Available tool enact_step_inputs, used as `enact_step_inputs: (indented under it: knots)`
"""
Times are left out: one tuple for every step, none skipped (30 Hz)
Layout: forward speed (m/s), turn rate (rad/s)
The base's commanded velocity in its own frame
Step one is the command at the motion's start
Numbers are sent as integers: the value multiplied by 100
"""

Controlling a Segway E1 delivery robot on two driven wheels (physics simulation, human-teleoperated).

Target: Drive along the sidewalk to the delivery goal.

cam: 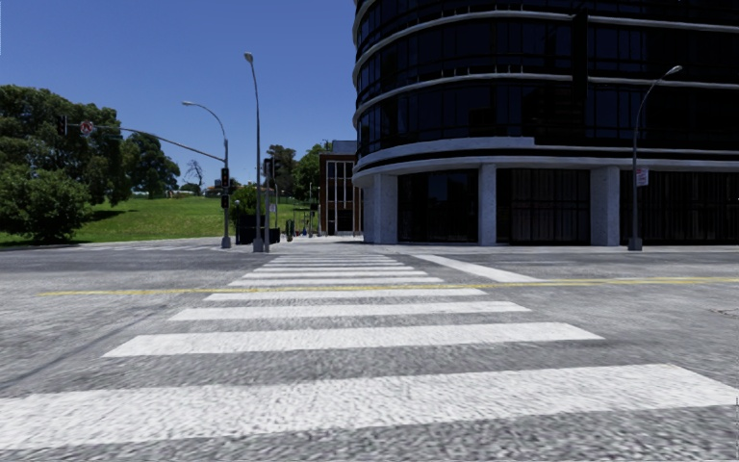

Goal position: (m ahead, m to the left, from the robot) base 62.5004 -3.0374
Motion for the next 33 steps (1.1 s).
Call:
enact_step_inputs:
  knots:
    - [200, 24]
    - [200, 24]
    - [200, 25]
    - [200, 26]
    - [200, 29]
    - [200, 30]
    - [200, 30]
    - [200, 30]
    - [200, 30]
    - [200, 30]
    - [200, 30]
    - [200, 30]
    - [200, 30]
    - [200, 30]
    - [200, 30]
    - [200, 30]
    - [200, 24]
    - [200, 0]
    - [200, 0]
    - [200, 0]
    - [200, 0]
    - [200, 0]
    - [200, 0]
    - [200, 0]
    - [200, 0]
    - [200, 0]
    - [200, 0]
    - [200, 0]
    - [200, 0]
    - [200, 0]
    - [200, 0]
    - [200, 0]
    - [200, 0]
